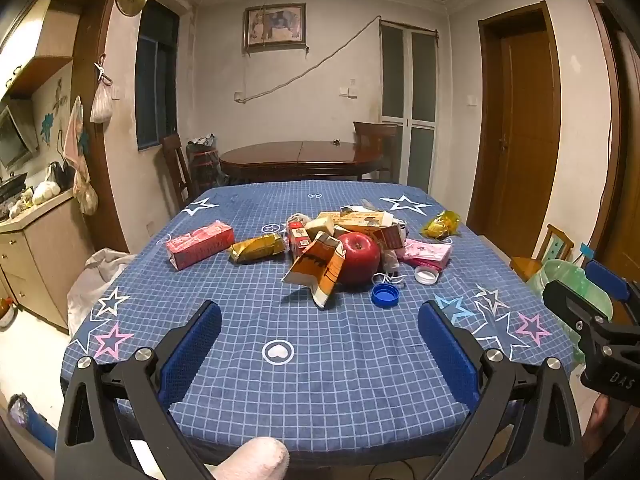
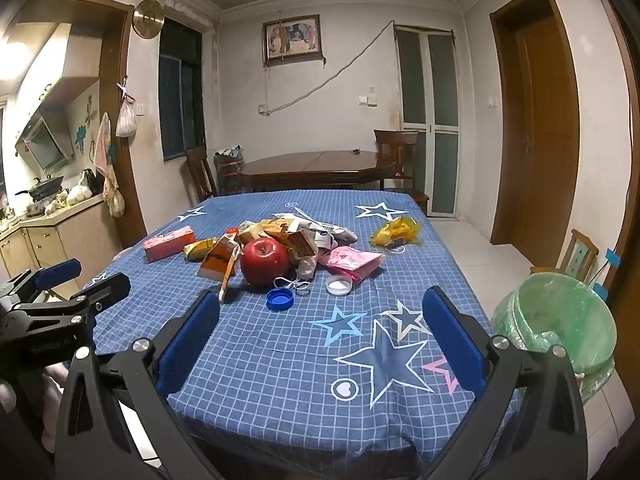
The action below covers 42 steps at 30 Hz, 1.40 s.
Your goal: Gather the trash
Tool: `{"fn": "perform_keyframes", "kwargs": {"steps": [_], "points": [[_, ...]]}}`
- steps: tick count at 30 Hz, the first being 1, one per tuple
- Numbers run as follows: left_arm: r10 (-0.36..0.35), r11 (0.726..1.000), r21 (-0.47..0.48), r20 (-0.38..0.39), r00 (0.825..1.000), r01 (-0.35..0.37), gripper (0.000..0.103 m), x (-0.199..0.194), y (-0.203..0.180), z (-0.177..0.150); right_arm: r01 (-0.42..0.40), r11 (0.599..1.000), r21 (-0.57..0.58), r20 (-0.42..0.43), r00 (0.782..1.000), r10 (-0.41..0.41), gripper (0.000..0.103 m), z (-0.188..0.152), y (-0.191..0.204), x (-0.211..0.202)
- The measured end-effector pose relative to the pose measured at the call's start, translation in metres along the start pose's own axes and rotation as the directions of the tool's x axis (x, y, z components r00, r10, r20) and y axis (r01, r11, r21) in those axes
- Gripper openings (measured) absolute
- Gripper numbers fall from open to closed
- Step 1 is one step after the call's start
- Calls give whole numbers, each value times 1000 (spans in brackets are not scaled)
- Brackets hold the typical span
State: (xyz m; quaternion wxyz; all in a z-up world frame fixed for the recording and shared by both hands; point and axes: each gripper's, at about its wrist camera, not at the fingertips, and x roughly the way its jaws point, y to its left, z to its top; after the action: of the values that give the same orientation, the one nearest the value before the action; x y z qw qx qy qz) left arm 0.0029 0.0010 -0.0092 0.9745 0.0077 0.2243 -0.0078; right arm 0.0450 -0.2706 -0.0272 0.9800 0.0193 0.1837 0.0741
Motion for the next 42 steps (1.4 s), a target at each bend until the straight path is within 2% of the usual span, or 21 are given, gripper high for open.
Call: {"fn": "perform_keyframes", "kwargs": {"steps": [7,12,15,18,21,32,35,42], "points": [[-42,997,-67,15,999,43,98,5,14,6,0,1000,0,-2,1000,0,98,-1,0,0],[-47,997,-56,9,999,48,98,10,12,7,-1,1000,-2,-5,1000,1,98,-1,2,-1],[-51,998,-42,-20,999,50,98,18,11,5,-3,1000,-2,-3,1000,3,98,2,3,-1],[-93,995,29,-61,994,95,98,25,3,7,-5,1000,-2,0,1000,5,98,-1,-1,-1],[-74,996,40,-49,996,76,98,24,1,6,-6,1000,-2,-1,1000,6,98,-1,-1,-1],[-66,997,31,-89,994,69,98,35,2,3,-12,1000,-10,2,1000,12,98,1,-1,-2],[-45,998,43,-91,995,49,98,36,0,2,-14,1000,-14,4,1000,14,98,1,1,-2],[-46,997,61,-94,995,52,98,40,-5,-2,-15,1000,-14,4,1000,15,98,2,1,-2]]}}
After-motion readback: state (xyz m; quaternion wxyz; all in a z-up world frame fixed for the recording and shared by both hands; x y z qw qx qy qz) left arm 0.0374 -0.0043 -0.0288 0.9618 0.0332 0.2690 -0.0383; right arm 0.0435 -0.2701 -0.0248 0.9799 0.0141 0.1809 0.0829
